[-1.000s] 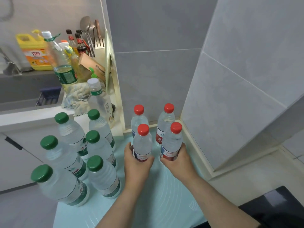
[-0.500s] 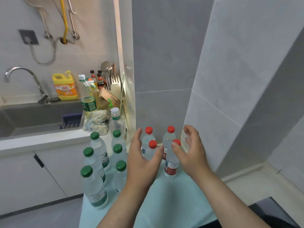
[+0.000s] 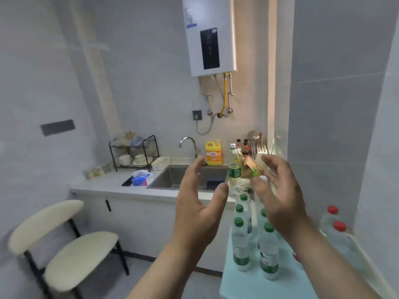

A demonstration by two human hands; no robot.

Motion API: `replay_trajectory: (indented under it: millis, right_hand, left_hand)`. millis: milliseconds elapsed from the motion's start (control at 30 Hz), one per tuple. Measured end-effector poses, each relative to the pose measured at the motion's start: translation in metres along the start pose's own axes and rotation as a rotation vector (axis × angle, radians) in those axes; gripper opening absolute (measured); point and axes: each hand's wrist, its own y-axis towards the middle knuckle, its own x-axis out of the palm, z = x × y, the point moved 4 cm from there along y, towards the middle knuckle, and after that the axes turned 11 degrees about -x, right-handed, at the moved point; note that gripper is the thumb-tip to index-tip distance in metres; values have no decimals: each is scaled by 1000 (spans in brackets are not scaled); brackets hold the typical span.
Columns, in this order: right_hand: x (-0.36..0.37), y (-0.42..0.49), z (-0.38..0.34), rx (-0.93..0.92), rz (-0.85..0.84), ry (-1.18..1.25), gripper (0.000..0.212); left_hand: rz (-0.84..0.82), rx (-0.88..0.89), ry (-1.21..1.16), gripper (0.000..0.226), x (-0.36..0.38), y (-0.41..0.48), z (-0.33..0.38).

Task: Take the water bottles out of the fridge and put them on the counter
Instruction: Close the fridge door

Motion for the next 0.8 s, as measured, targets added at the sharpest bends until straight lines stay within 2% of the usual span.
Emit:
replay_trajectory:
  millis: [233,400,533,800]
  right_hand:
    - [134,15,-114,-180,-196,249,55]
    - [217,4,-202,-302,-313,436,49]
    - [276,-24,-274,-359,-409,589,57]
    - [351,-110,-439,-425,-520,855,52]
  left_hand:
    - [321,137,199,51,-168,-10,74]
    - [509,174,362,55,-277,-47,122]
    - [644,198,501,55,-361,-97,163]
    - [861,182,674,56,-509,-221,235]
